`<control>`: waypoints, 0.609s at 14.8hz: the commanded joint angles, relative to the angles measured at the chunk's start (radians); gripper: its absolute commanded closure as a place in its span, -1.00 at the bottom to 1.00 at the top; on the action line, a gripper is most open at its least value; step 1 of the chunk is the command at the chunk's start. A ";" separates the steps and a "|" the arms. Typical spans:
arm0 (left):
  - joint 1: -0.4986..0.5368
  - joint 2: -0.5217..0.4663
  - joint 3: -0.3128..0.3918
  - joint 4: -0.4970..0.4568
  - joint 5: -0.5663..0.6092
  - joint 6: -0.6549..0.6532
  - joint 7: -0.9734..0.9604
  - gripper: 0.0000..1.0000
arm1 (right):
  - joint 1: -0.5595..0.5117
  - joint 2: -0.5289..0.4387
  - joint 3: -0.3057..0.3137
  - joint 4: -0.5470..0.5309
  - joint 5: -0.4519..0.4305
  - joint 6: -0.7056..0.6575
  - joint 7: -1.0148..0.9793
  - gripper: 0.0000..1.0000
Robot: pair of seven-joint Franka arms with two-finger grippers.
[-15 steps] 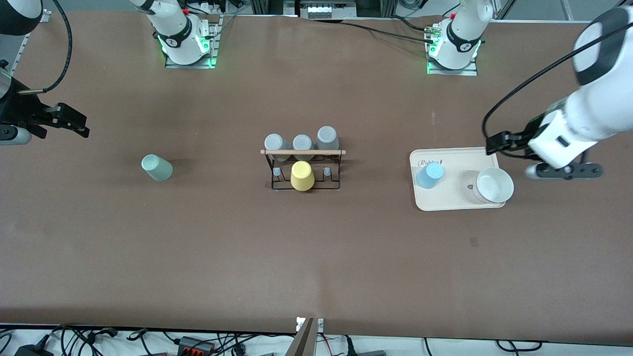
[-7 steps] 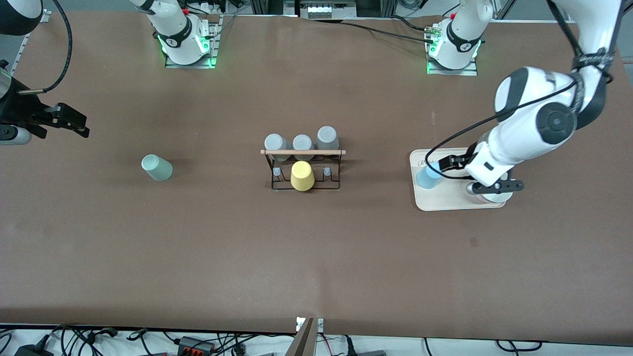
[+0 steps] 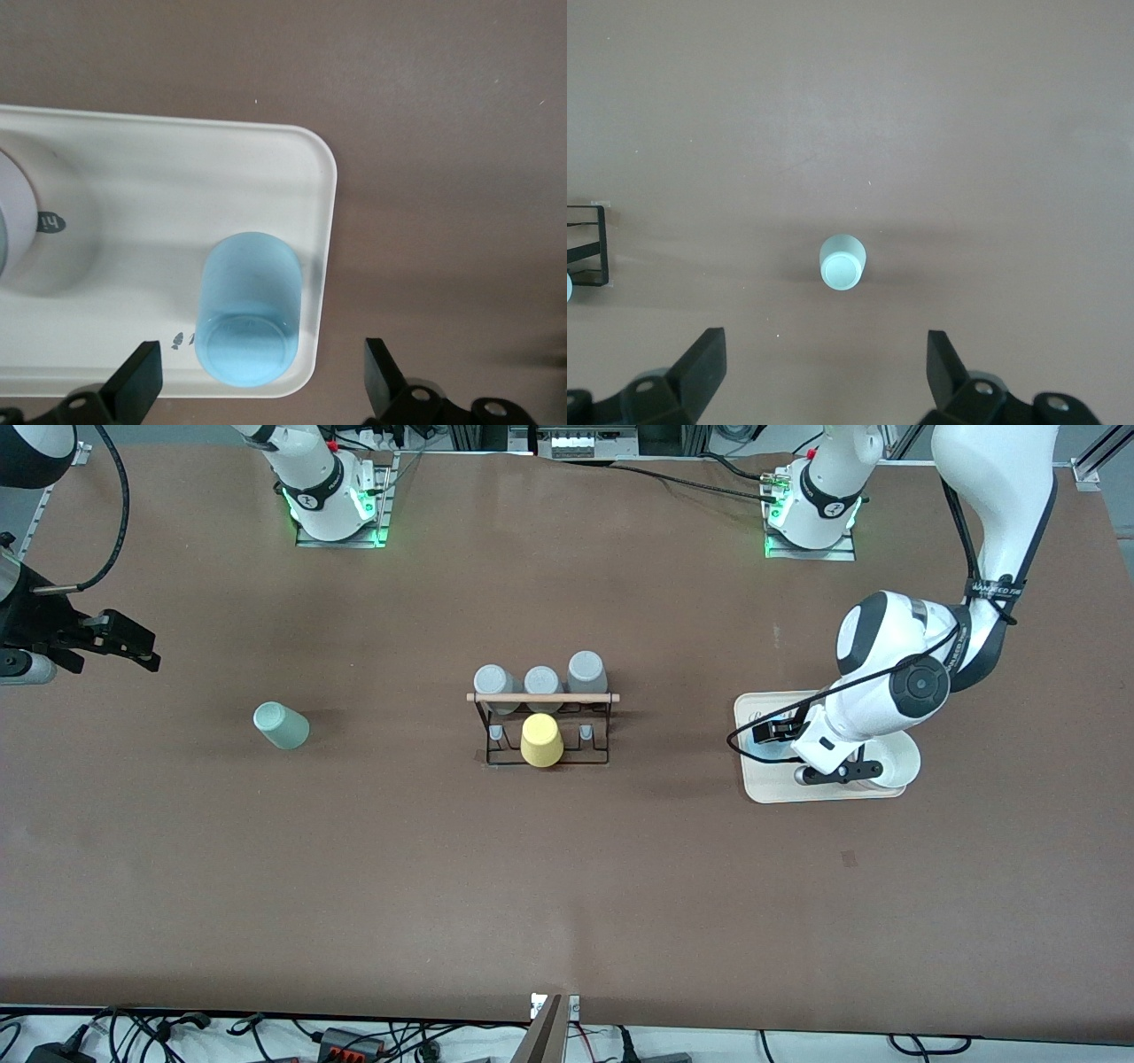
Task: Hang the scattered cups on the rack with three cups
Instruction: 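Reach the left gripper down over the light blue cup on the tray, then close the left gripper on the light blue cup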
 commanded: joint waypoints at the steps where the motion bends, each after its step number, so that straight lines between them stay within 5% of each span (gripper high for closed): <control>1: 0.002 0.008 -0.003 -0.044 0.026 0.071 -0.014 -1.00 | -0.003 -0.007 0.002 -0.001 0.015 -0.006 -0.007 -1.00; 9: 0.000 0.042 -0.003 -0.090 0.110 0.135 -0.068 -1.00 | -0.003 -0.006 0.002 -0.001 0.015 -0.008 -0.007 -1.00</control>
